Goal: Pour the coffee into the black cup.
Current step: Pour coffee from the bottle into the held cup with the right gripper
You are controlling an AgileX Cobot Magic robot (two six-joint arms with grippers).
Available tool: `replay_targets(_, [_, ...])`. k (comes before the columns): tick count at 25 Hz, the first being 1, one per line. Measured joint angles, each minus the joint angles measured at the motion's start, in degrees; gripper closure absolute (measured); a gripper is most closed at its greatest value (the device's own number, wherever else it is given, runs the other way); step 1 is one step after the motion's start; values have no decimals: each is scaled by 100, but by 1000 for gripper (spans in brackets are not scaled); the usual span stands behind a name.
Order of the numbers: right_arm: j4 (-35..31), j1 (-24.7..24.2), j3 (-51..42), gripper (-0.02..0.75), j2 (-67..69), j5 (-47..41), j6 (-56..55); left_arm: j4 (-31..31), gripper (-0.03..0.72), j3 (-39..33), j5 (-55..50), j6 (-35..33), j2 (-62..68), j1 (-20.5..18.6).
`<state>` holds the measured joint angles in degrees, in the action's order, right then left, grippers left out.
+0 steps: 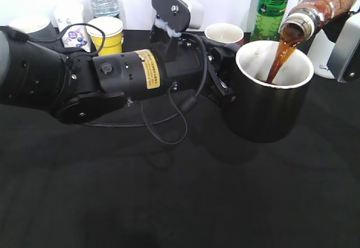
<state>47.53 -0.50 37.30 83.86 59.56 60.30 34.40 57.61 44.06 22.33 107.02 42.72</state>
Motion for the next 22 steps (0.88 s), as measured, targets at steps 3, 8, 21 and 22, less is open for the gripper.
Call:
replay_targets(3, [-17, 0, 0, 206, 0, 28, 137, 6, 632, 0, 0, -5, 0, 0])
replay_targets(8, [-171, 0, 0, 206, 0, 258, 33, 17, 632, 0, -13, -5, 0, 0])
replay_targets(21, [899, 0, 0, 206, 0, -29, -7915, 40, 632, -181, 500, -16, -185, -822])
replay_targets(22, [911, 0, 0, 206, 0, -250, -8873, 34, 632, -294, 618, -16, -237, -1050])
